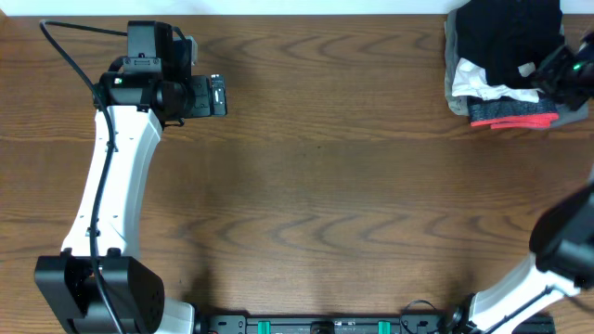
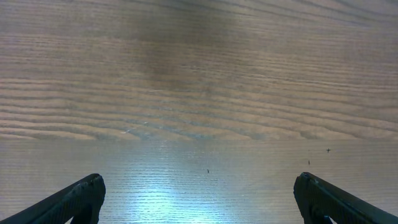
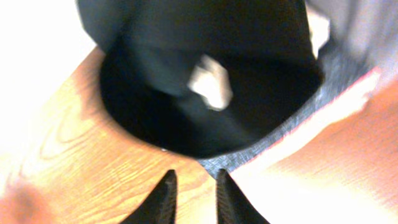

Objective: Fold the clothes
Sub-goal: 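Lower the black shirt onto the stack and open the right gripper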

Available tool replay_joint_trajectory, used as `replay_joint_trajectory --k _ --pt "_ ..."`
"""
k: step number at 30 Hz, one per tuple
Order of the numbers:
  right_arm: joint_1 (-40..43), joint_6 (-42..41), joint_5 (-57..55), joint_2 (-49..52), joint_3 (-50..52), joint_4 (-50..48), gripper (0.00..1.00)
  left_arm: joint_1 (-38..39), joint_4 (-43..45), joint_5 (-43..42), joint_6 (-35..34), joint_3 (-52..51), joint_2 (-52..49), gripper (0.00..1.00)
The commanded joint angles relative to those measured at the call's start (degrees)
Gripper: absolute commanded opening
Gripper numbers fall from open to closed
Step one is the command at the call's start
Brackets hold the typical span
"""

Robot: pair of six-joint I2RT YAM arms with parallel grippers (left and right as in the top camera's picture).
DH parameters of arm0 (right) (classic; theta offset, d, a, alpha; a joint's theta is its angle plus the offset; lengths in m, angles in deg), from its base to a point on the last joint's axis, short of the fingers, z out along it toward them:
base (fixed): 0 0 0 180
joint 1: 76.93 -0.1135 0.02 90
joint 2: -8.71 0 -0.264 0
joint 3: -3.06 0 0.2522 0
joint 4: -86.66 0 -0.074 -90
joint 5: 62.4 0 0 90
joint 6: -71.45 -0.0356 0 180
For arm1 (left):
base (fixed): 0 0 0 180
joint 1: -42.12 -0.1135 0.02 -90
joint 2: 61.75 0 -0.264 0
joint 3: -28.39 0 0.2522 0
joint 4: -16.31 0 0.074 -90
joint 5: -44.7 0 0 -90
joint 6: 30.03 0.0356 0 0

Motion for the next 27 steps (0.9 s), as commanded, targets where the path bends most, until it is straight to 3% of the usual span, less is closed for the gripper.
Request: replay_joint_trajectory --k 1,5,8,10,21,27 --pt "-2.43 17.14 0.68 -7.17 -0.46 -1.92 0.35 -0.13 0.09 0.5 0.33 0.57 -0.74 0.98" --pt "-5.99 29.62 -5.97 -8.37 -0.33 -9.22 0.69 -0.13 0.07 0.5 0.31 0.57 -0.74 0.98" --pt "-7.93 34.56 -10.23 -5.57 -0.15 -16.52 0.92 -0.13 0.07 0.5 0.31 0.57 -0.74 0.98" --pt "-8.28 34.86 -12.68 -2.58 -0.15 -21.77 0.99 -0.13 0.07 0.5 0.31 0.57 -0.74 0.98" --pt "-6.21 34.91 -13.03 15.63 -0.15 -43.78 0.99 -0.13 0.11 0.5 0.33 0.48 -0.76 0.98" --pt "-6.1 32.59 -12.46 23.98 -0.15 -43.15 0.99 -0.13 0.07 0.5 0.31 0.48 -1.77 0.98"
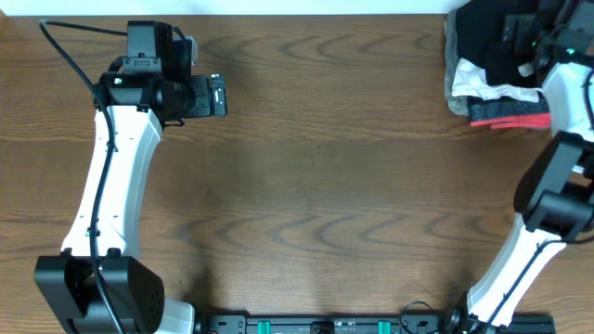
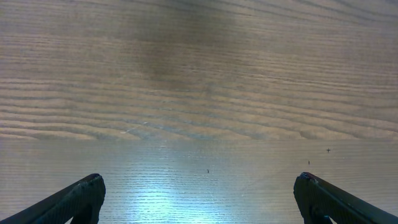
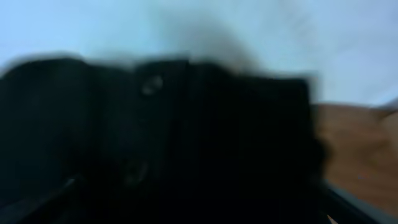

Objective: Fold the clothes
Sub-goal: 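Lower the black shirt onto the stack and open the right gripper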

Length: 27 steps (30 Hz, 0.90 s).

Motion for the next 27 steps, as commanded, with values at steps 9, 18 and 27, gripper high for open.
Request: replay_joint_trajectory --k 9,18,27 --pt "2.97 -6.21 4.42 17.77 0.13 4.0 0.99 -0.13 0.0 0.48 0.31 0.48 -4.74 0.98" --pt "5.68 -6.12 13.86 18.18 0.11 5.44 0.99 -0.13 0.07 0.5 0.35 0.48 -4.85 0.98" --pt "5.62 -6.1 15.47 0.04 0.11 6.47 0.99 -0.13 0.04 0.5 0.35 0.48 -4.87 0.98"
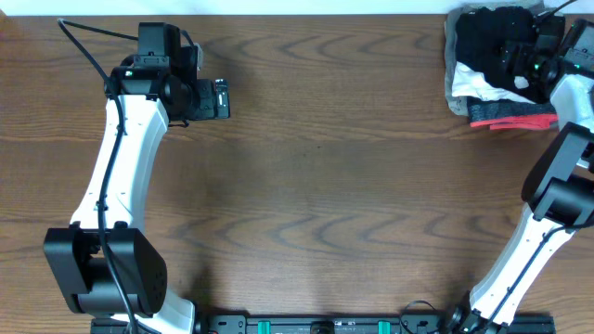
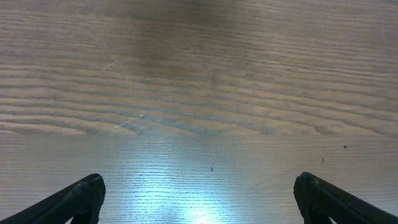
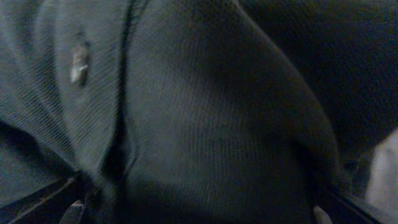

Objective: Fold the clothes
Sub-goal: 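Lower the black shirt onto the stack and open the right gripper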

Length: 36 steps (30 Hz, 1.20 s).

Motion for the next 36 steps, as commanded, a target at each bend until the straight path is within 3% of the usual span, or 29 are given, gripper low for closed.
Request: replay_joint_trajectory --k 1,10,16,20,26,31,36 --pt "0.35 0.0 -0.81 -8.96 1.86 1.81 0.99 -0.13 0.07 0.52 0.35 0.48 -0.28 0.98" --pt "-0.55 0.0 -0.94 -31.82 1.86 6.12 0.99 -0.13 0.02 0.52 0.35 0.48 -0.26 0.98" --pt "-3.74 -0.37 1.88 -40.59 1.86 14.25 0.99 -0.13 0.02 0.5 0.33 0.48 -0.28 0.98" --pt "-7.17 -2.67 9.51 -42.91 1.86 19.58 0.99 -0.13 0.02 0.5 0.33 0.48 -0.28 0.98" --pt "-12.92 -16.0 23.52 -42.99 1.86 23.89 0.99 -0.13 0.02 0.5 0.33 0.48 -0.28 0.98" --pt "-17.14 -22.23 24.3 -42.99 1.86 27.36 0.99 -0.13 0.02 0.5 0.33 0.48 -0.28 0.98" --pt "-18.4 -22.27 24.33 -43.01 1.86 27.45 0.99 -0.13 0.02 0.5 0.33 0.48 -0.28 0.98"
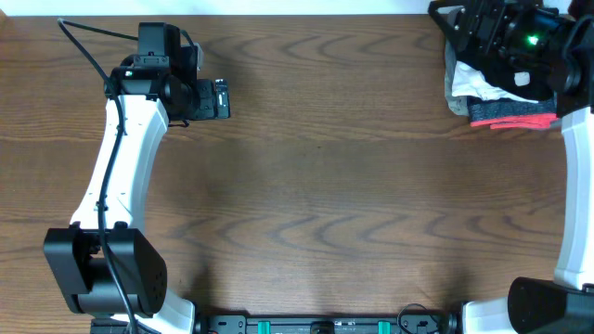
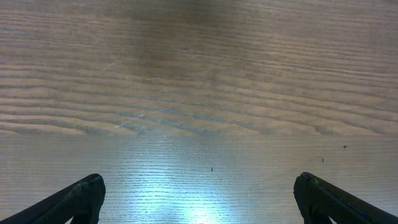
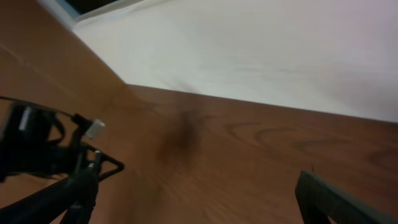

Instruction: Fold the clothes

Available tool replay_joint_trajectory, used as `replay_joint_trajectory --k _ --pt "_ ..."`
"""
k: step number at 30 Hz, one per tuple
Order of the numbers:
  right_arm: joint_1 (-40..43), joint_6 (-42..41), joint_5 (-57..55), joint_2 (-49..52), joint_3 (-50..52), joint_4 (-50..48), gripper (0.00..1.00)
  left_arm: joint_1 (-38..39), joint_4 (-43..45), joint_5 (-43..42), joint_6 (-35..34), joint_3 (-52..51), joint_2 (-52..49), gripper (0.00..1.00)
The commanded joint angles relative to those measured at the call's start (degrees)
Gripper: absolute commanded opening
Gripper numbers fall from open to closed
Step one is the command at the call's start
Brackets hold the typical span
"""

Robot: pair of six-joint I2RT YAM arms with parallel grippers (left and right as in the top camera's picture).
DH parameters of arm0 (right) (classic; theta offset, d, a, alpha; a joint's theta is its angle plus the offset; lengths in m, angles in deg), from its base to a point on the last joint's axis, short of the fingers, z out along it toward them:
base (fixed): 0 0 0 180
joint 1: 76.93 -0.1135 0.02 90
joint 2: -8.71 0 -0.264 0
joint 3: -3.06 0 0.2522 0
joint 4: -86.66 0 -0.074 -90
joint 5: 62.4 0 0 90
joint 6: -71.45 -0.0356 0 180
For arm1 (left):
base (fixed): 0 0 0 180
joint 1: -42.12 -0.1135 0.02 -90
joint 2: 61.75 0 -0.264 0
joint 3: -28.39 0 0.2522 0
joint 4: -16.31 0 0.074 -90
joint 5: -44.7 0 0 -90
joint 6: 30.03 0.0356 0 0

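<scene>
A pile of clothes [image 1: 490, 91] lies at the table's far right corner: a white piece, a grey one with a red edge [image 1: 512, 115] and black fabric mostly hidden under my right arm. My right gripper [image 1: 461, 20] hangs over the pile's left side. In the right wrist view it [image 3: 199, 208] is open with only bare wood between the fingers [image 3: 79, 194], and no cloth is in that view. My left gripper [image 1: 223, 97] is at the far left, open [image 2: 199, 202] above bare wood.
The wooden table [image 1: 325, 186] has its back edge against a white wall [image 3: 261, 56]. In the right wrist view a dark metal object [image 3: 37, 149] shows at the far left; I cannot tell what it is.
My right gripper was open and down on the black garment, with dark fabric filling its view. Now it looks out across the table, still open, with nothing in it. The left arm has not moved.
My right gripper first sat at the pile's right edge with fingers close together. It then stood open over the black garment, then pressed close onto it, and now is off it, empty. The left arm shifted slightly and stayed open.
</scene>
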Motion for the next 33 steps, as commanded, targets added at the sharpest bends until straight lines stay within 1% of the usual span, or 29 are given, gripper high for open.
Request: replay_joint_trajectory --k 1,5,8,15,20,22,24,27,30,33 --pt "-0.28 -2.75 1.68 0.13 0.09 0.98 0.99 -0.13 0.02 0.48 0.33 0.48 -0.26 0.98" --pt "0.11 -2.36 1.07 0.13 0.09 3.65 0.99 -0.13 0.02 0.48 0.33 0.48 -0.28 0.98" --pt "0.04 -2.16 -4.13 0.22 0.09 3.56 0.99 -0.13 0.02 0.48 0.33 0.48 -0.26 0.98" --pt "-1.99 -2.16 -26.75 1.03 0.17 3.13 0.99 -0.13 0.02 0.48 0.33 0.48 -0.26 0.98" --pt "-6.51 -2.16 -41.2 -3.39 1.55 2.4 0.99 -0.13 0.02 0.48 0.33 0.48 -0.28 0.98" --pt "-8.28 -2.16 -44.92 -6.16 3.26 0.68 0.99 -0.13 0.02 0.48 0.33 0.48 -0.28 0.98" --pt "-9.64 -2.16 -47.12 -9.51 6.8 -2.78 0.99 -0.13 0.02 0.48 0.33 0.48 -0.26 0.98" --pt "-10.05 -2.21 -46.75 -16.06 16.35 -11.91 0.99 -0.13 0.02 0.48 0.33 0.48 -0.28 0.98" --pt "-9.84 -2.19 -44.63 -23.67 30.01 -23.21 0.99 -0.13 0.02 0.48 0.33 0.48 -0.28 0.98" --pt "-9.42 -2.21 -44.24 -30.6 42.84 -31.08 0.99 -0.13 0.02 0.48 0.33 0.48 -0.26 0.98"
